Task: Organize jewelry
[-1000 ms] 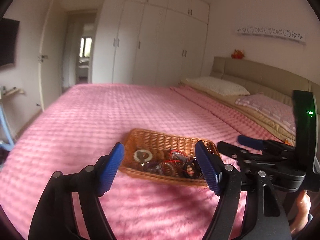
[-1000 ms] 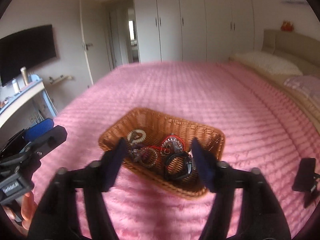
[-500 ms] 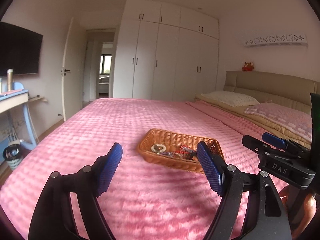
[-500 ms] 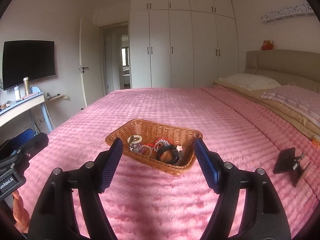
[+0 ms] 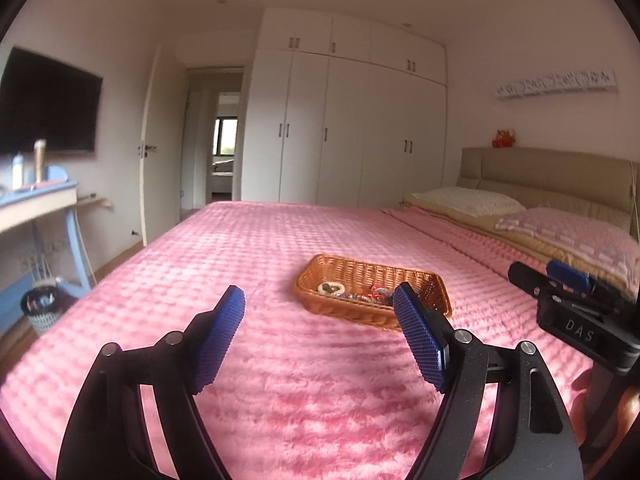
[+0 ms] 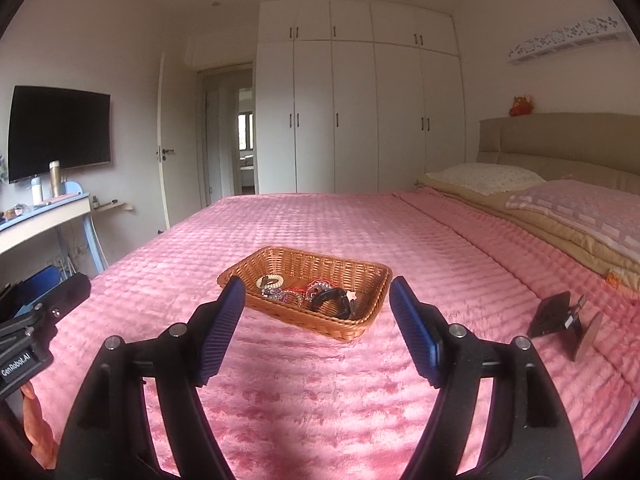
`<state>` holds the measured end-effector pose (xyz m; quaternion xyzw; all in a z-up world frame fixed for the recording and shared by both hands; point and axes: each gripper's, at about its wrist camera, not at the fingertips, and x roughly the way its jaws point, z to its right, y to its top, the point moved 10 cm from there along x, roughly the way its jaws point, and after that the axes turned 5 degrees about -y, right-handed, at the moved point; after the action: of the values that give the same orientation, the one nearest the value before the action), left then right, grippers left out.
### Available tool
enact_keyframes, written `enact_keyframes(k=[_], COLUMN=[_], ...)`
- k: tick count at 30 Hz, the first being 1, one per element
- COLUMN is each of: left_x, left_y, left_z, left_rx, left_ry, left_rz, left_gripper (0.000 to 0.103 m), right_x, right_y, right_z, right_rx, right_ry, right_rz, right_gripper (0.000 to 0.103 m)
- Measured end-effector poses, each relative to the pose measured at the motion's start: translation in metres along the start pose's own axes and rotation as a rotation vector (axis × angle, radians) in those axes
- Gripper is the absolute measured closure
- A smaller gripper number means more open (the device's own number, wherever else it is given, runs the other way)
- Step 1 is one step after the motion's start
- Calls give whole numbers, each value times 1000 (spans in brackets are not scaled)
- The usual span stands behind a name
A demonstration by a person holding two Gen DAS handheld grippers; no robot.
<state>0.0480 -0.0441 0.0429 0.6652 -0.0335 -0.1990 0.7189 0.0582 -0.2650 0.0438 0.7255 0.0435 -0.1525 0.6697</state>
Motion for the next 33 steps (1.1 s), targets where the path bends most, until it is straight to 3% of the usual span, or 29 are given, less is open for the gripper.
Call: enact_keyframes(k=[12, 33], left_x=[2, 31], left_y=[5, -31], left_z=[6, 5], left_rx=[50, 56], left_ry=[22, 46], left_rz=[21, -36], left_gripper=[28, 28], right_x=[12, 36], right_y=[-12, -47], right_z=[-7, 1], right_rx=[-44, -31], right_ry=[-34, -36], right_rz=[-22, -79], right_gripper=[31, 31])
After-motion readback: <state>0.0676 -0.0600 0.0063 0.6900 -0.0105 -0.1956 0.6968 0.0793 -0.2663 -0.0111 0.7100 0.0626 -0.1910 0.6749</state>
